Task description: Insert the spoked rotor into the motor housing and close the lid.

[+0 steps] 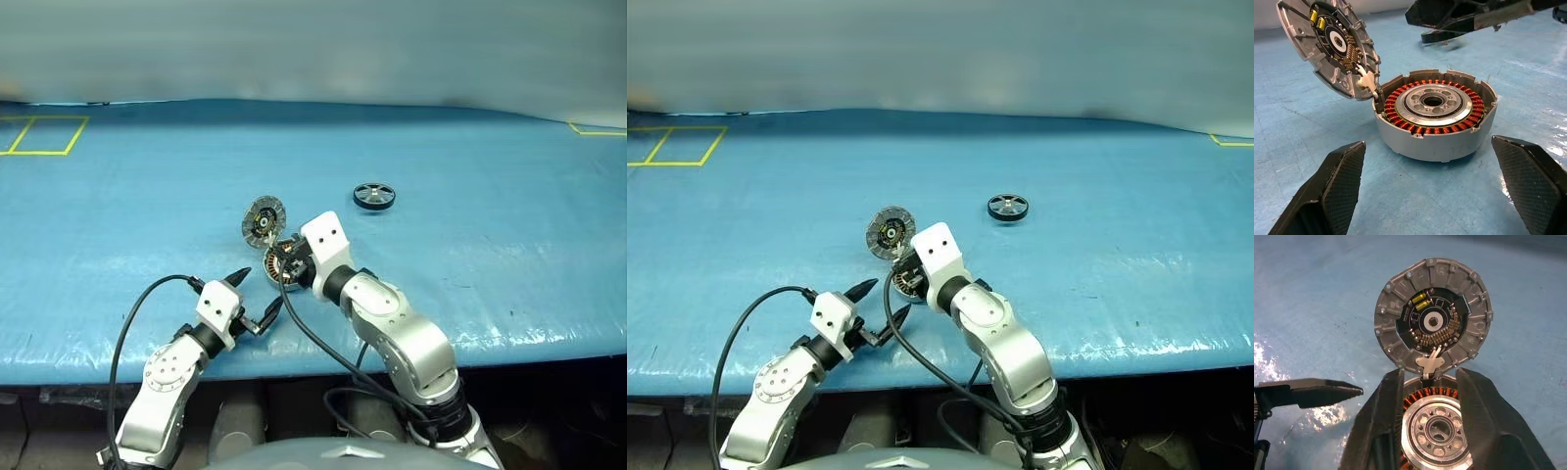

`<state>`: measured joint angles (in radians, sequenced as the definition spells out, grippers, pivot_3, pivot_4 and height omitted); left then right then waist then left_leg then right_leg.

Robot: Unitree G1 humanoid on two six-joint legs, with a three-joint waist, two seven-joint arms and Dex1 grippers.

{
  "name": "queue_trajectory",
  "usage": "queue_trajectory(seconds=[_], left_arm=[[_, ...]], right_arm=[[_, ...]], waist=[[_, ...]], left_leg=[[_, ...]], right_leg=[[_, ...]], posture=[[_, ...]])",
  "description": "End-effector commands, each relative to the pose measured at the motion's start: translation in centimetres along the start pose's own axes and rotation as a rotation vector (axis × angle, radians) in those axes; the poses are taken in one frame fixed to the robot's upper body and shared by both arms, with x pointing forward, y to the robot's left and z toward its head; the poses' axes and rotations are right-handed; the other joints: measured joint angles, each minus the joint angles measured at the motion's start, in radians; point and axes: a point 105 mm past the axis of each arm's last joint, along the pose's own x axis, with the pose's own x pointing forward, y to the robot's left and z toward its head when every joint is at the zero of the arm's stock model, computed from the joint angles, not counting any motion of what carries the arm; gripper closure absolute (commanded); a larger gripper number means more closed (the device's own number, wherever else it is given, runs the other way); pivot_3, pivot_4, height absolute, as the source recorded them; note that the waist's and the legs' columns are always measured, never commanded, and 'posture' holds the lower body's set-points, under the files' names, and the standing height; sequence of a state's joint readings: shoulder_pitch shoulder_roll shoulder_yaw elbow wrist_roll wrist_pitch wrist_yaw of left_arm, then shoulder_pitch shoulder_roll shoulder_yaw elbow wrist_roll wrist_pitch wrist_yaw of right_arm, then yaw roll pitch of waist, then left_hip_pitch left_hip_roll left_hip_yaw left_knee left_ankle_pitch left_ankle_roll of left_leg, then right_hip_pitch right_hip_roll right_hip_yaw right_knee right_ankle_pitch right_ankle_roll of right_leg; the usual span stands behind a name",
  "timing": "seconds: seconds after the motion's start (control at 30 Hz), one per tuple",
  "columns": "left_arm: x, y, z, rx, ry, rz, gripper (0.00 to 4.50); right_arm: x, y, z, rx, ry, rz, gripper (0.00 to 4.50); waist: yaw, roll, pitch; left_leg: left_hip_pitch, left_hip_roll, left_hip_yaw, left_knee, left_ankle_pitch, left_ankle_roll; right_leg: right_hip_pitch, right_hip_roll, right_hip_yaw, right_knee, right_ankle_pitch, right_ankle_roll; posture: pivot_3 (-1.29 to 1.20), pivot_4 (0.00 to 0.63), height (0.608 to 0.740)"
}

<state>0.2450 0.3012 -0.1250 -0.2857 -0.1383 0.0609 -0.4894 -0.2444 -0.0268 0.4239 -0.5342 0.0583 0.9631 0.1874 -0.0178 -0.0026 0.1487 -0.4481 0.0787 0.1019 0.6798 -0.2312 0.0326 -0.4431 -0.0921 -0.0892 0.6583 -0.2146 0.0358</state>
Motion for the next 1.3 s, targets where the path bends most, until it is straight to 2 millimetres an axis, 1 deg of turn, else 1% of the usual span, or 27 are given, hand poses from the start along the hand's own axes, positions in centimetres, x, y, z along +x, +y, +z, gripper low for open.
queue_trajectory(seconds=[0.03,0.1,0.13,0.23,0.3,0.33,0.4,0.47,0.5,0.6,0.63,0.7,0.73,0.83,0.9,0.93,1.03,1.2,1.3], left_arm=[[0.2,0.0,0.5,0.005,-0.022,-0.003,0.00],[0.2,0.0,0.5,0.006,-0.023,-0.003,0.00],[0.2,0.0,0.6,0.005,-0.024,-0.003,0.00],[0.2,-0.1,0.7,0.009,-0.025,-0.007,0.00],[0.2,-0.1,0.7,0.012,-0.027,-0.013,0.00],[0.3,-0.2,0.8,0.012,-0.029,-0.016,0.00],[0.4,-0.2,0.9,0.013,-0.031,-0.019,0.00],[0.5,-0.2,0.9,0.012,-0.033,-0.022,0.00],[0.6,-0.3,0.9,0.011,-0.033,-0.025,0.00],[0.8,-0.5,0.8,0.011,-0.034,-0.036,0.00],[0.8,-0.5,0.8,0.011,-0.035,-0.039,0.00],[0.9,-0.5,0.9,0.009,-0.040,-0.036,0.00],[0.9,-0.5,0.9,0.007,-0.042,-0.031,0.00],[0.9,-0.6,0.7,0.002,-0.042,-0.028,0.00],[0.9,-0.8,0.6,-0.001,-0.040,-0.029,0.00],[0.9,-0.9,0.6,-0.002,-0.039,-0.029,0.00],[1.0,-1.0,0.5,-0.004,-0.038,-0.031,0.00],[1.0,-0.9,0.5,-0.003,-0.038,-0.030,0.00],[1.0,-0.9,0.5,0.001,-0.036,-0.031,0.00]], right_arm=[[0.1,0.3,0.9,-0.029,-0.018,-0.010,3.80],[0.3,0.0,0.8,-0.028,-0.012,-0.031,4.39],[0.3,-0.5,0.8,-0.025,-0.012,-0.052,4.48],[0.0,-2.9,1.2,-0.016,-0.026,-0.141,4.48],[-0.4,-5.3,1.8,-0.030,-0.037,-0.215,4.48],[-0.7,-7.1,2.2,-0.040,-0.039,-0.269,4.48],[-1.3,-9.8,2.8,-0.072,-0.036,-0.335,4.48],[-1.6,-11.4,3.1,-0.117,-0.018,-0.352,4.48],[-1.9,-12.6,3.2,-0.155,0.009,-0.358,4.48],[-2.6,-15.4,3.3,-0.241,0.088,-0.362,3.88],[-2.9,-16.2,3.4,-0.267,0.113,-0.360,3.55],[-3.5,-18.7,3.8,-0.250,0.154,-0.394,2.91],[-3.6,-19.5,3.9,-0.243,0.168,-0.412,2.60],[-3.5,-20.7,4.0,-0.196,0.183,-0.426,1.61],[-3.3,-21.4,4.0,-0.201,0.198,-0.447,1.61],[-3.0,-21.4,4.0,-0.186,0.201,-0.437,1.61],[-2.4,-21.8,4.0,-0.171,0.212,-0.423,1.61],[-1.1,-21.5,4.1,-0.172,0.218,-0.330,1.61],[-0.5,-21.9,3.9,-0.168,0.231,-0.308,1.61]], waist=[[0.000,0.000,0.000],[0.000,0.000,0.000],[0.000,0.000,0.000],[0.001,0.000,0.000],[0.001,0.000,0.000],[0.003,0.000,0.000],[0.004,0.000,0.001],[0.006,0.000,0.001],[0.005,0.000,0.001],[0.005,0.000,0.001],[0.005,0.000,0.001],[0.003,0.000,0.001],[0.001,0.000,0.001],[0.001,0.000,0.001],[0.000,0.000,0.001],[0.000,0.000,0.001],[0.000,0.000,0.001],[-0.001,0.000,0.002],[-0.001,0.000,0.002]], left_leg=[[0.000,0.000,0.000,0.000,0.000,0.000],[0.000,0.000,0.000,0.000,0.000,0.000],[0.000,0.000,0.000,0.000,0.000,0.000],[0.000,0.000,0.000,0.000,0.000,0.000],[0.000,0.000,0.000,0.000,0.000,0.000],[0.000,0.000,0.000,0.000,0.000,0.000],[0.000,-0.001,0.001,0.000,0.000,0.000],[0.000,-0.001,0.001,0.000,0.000,0.000],[0.000,-0.001,0.001,0.000,0.000,0.000],[0.000,-0.001,0.001,-0.001,0.000,0.000],[0.000,-0.001,0.001,-0.002,0.000,0.000],[-0.001,-0.001,0.003,-0.004,0.000,0.000],[-0.001,-0.001,0.003,-0.004,0.000,0.000],[0.000,0.000,0.003,-0.004,0.000,0.000],[0.000,0.000,0.003,-0.005,0.000,0.000],[0.000,0.000,0.003,-0.005,0.000,0.000],[0.000,0.000,0.004,-0.005,0.000,0.000],[0.000,-0.001,0.004,-0.005,0.000,0.000],[0.000,-0.001,0.004,-0.005,0.000,0.000]], right_leg=[[0.000,0.000,0.000,0.000,0.000,0.000],[0.000,0.000,0.000,0.000,0.000,0.000],[0.000,0.000,0.000,0.000,0.000,0.000],[0.000,0.000,0.000,0.000,0.000,0.000],[0.000,0.000,0.000,0.000,0.000,0.000],[0.000,0.000,0.000,0.000,0.000,0.000],[0.000,-0.001,0.000,0.000,0.000,0.000],[0.000,-0.001,0.000,0.000,0.000,0.000],[0.000,0.000,0.000,0.000,0.000,0.000],[0.000,0.000,0.000,-0.001,0.000,-0.001],[0.000,0.000,0.000,-0.001,0.000,-0.001],[0.002,0.000,0.001,0.000,0.000,-0.002],[0.002,0.001,0.001,0.000,0.000,-0.002],[0.002,0.002,0.001,0.000,0.000,-0.002],[0.002,0.002,0.001,0.000,0.001,0.000],[0.002,0.002,0.002,0.000,0.003,0.002],[0.002,0.002,0.002,0.000,0.003,0.003],[0.001,0.002,0.003,0.000,0.003,0.004],[0.001,0.002,0.003,0.000,0.004,0.003]], posture=[[0.00,0.150,0.740],[0.00,0.150,0.740],[0.00,0.150,0.740],[0.00,0.150,0.740],[0.00,0.150,0.740],[0.00,0.150,0.740],[0.00,0.150,0.740],[0.00,0.150,0.740],[0.00,0.150,0.740],[0.00,0.150,0.740],[0.00,0.150,0.740],[0.00,0.150,0.740],[0.00,0.150,0.740],[0.00,0.150,0.740],[0.00,0.150,0.740],[0.00,0.150,0.740],[0.00,0.150,0.740],[0.00,0.150,0.740],[0.00,0.150,0.740]])
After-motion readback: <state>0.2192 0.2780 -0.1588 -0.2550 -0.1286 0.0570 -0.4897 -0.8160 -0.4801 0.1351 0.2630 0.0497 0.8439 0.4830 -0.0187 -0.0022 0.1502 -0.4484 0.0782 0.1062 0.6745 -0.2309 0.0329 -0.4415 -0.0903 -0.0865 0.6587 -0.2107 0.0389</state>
